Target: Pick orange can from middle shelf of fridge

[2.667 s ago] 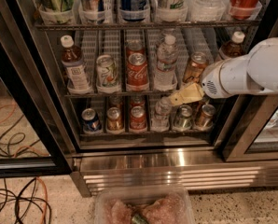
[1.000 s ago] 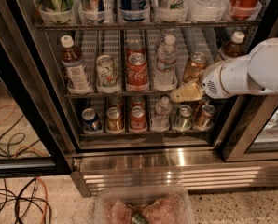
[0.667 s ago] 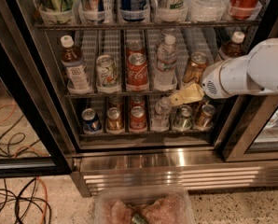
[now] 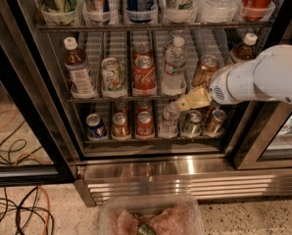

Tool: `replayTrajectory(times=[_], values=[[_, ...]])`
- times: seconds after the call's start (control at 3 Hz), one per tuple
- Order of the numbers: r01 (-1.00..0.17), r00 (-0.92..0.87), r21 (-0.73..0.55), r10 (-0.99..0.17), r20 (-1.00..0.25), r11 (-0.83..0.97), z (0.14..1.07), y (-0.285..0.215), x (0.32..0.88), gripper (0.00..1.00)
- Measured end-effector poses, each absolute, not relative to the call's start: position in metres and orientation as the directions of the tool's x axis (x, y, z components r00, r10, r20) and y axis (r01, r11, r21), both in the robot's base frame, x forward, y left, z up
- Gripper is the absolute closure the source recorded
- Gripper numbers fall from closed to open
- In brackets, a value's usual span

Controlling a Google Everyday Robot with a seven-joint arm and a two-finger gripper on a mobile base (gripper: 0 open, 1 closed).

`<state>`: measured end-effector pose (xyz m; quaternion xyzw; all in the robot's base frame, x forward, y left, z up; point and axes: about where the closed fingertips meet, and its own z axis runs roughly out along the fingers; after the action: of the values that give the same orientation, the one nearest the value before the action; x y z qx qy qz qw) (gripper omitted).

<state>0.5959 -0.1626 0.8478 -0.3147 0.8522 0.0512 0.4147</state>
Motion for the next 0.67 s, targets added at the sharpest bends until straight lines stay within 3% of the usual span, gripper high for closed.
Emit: replayTrajectory(times=[0.67], values=[[-0.431,-0.499,-0.269,-0.476,-0.724,0.861,0.853,-0.184,0.605,0.00]])
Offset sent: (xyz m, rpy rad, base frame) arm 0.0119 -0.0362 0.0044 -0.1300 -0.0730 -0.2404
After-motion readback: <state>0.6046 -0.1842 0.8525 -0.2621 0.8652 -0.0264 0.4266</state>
